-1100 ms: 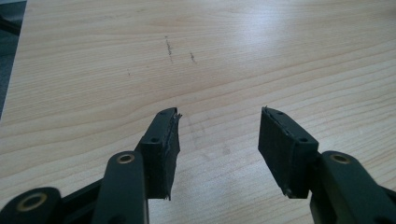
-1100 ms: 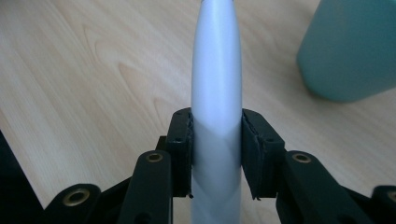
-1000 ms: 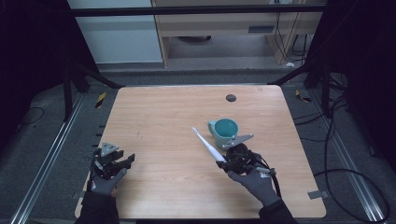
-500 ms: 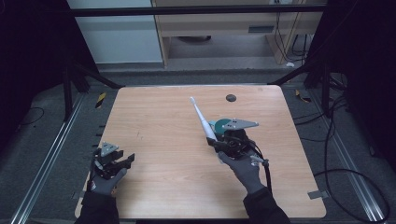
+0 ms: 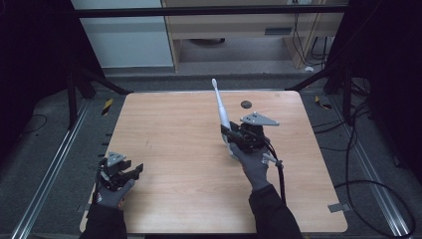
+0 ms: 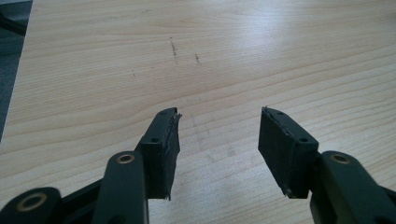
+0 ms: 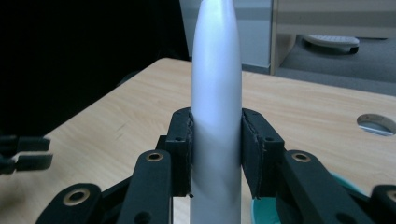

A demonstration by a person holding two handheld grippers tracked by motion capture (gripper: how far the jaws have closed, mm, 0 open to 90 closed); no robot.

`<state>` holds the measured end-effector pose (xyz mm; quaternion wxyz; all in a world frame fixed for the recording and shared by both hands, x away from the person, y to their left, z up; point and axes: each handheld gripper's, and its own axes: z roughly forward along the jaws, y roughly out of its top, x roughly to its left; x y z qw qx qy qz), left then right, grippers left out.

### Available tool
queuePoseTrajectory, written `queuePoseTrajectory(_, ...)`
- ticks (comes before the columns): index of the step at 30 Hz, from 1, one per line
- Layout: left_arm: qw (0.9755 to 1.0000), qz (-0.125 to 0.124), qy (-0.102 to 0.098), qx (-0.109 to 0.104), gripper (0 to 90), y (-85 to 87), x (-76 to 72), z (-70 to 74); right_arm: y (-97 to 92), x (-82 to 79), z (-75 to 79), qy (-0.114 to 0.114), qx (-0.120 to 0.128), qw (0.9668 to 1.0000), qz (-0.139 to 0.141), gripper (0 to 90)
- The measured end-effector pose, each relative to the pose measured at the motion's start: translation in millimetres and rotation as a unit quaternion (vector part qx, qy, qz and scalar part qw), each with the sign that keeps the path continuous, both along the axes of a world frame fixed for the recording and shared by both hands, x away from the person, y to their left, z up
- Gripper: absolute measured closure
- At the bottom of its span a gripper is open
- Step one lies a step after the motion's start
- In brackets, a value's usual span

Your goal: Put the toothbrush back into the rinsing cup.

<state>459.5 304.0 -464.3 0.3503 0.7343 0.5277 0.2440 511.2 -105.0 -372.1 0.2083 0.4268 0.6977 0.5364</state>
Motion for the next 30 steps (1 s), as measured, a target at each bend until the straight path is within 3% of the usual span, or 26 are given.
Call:
queuePoseTrajectory(7,1.0000,0.001,0.000,-0.001,47.3,0.9,-0.1,-0.1,-4.0,16.3,2.0,-0.017,0.009,0.9994,-0.029,66.4)
queuePoseTrajectory(10,1.0000,0.001,0.000,-0.002,47.3,1.1,-0.1,-0.2,-8.6,21.9,0.7,-0.018,0.021,0.9989,-0.038,66.4)
queuePoseTrajectory(17,1.0000,0.001,0.000,-0.001,47.3,1.0,-0.5,0.2,-19.1,35.8,-0.3,-0.020,0.021,0.9981,-0.054,66.4)
queuePoseTrajectory(21,0.9999,0.000,0.002,-0.012,47.3,1.6,0.3,-0.1,-22.6,41.9,-2.4,-0.018,0.021,0.9977,-0.061,66.4)
queuePoseTrajectory(30,0.9999,0.003,-0.006,-0.012,47.2,1.4,-2.2,2.4,-24.7,50.8,-14.0,-0.008,-0.009,0.9975,-0.070,66.4)
